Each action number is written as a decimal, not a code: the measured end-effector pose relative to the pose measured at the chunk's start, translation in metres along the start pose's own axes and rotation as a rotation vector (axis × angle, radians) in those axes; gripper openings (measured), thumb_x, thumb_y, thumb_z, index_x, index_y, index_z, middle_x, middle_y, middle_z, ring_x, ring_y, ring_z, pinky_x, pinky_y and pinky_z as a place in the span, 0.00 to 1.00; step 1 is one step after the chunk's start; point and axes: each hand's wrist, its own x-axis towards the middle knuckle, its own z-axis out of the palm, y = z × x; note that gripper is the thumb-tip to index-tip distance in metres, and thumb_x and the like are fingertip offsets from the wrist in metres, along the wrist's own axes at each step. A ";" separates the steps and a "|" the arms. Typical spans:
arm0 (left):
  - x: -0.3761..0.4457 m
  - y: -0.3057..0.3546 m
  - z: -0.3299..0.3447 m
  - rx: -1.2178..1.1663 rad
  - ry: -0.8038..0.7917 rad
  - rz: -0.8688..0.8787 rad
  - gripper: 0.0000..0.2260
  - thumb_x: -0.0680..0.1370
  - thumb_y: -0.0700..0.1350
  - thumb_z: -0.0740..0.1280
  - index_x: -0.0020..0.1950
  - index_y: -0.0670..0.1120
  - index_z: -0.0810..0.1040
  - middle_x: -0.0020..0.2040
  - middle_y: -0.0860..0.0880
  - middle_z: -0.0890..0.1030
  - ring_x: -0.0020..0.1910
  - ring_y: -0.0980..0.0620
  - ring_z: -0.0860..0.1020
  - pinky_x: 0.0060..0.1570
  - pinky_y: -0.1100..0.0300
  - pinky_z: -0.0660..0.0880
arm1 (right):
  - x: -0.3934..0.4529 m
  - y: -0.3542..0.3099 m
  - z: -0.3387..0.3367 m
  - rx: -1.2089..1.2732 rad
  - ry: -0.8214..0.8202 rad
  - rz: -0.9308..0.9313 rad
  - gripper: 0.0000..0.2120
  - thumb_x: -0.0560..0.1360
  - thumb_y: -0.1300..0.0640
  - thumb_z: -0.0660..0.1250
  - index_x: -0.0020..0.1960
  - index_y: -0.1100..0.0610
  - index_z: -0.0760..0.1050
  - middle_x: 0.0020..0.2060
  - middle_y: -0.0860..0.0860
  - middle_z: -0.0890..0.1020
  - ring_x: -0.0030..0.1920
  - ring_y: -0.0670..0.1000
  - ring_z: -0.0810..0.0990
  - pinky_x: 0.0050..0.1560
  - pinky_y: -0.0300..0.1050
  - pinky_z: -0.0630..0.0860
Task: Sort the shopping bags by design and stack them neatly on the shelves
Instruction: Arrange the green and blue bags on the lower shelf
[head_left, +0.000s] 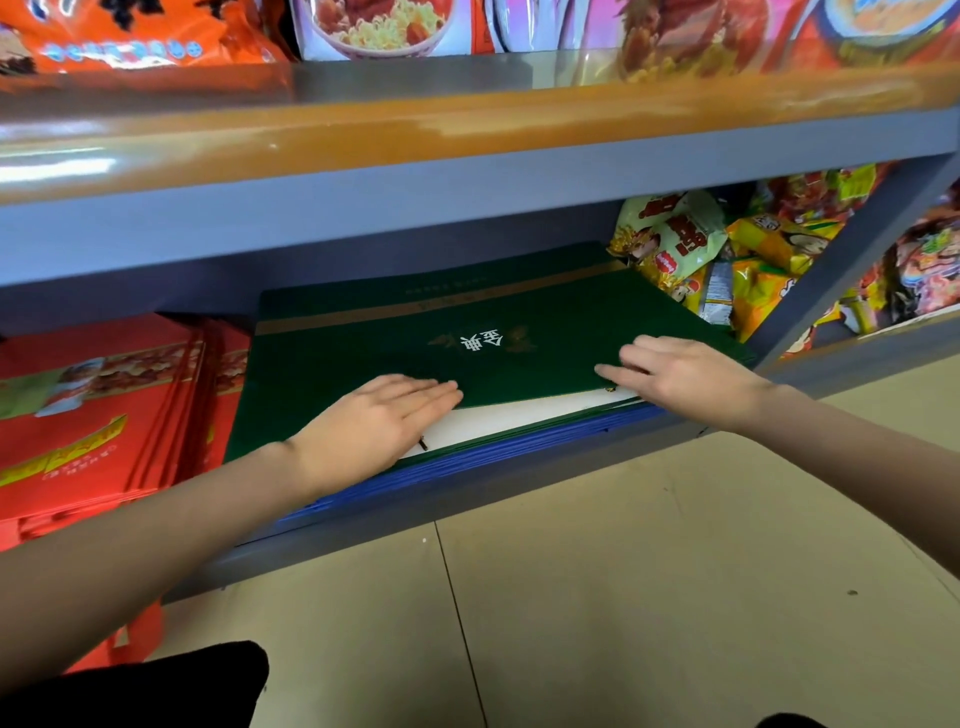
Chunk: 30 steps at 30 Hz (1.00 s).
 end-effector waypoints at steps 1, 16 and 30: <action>0.001 -0.001 0.000 0.019 -0.017 0.021 0.19 0.73 0.39 0.58 0.62 0.40 0.77 0.59 0.44 0.80 0.54 0.48 0.81 0.53 0.51 0.77 | 0.000 -0.001 0.002 -0.010 -0.012 -0.005 0.32 0.51 0.72 0.79 0.55 0.65 0.80 0.36 0.55 0.77 0.34 0.54 0.78 0.30 0.42 0.75; -0.017 0.006 0.026 -0.125 -0.364 0.019 0.27 0.81 0.44 0.51 0.75 0.53 0.40 0.75 0.52 0.58 0.73 0.56 0.56 0.71 0.54 0.53 | -0.013 0.003 0.005 0.213 -0.185 0.200 0.26 0.65 0.57 0.77 0.62 0.56 0.77 0.51 0.56 0.78 0.48 0.57 0.76 0.47 0.49 0.79; 0.038 0.045 0.027 -0.191 -0.498 -0.256 0.40 0.60 0.67 0.16 0.72 0.62 0.33 0.77 0.53 0.38 0.76 0.47 0.38 0.72 0.46 0.40 | -0.025 -0.020 0.034 0.485 -0.372 0.467 0.33 0.67 0.27 0.26 0.70 0.36 0.33 0.74 0.40 0.37 0.74 0.45 0.38 0.72 0.49 0.36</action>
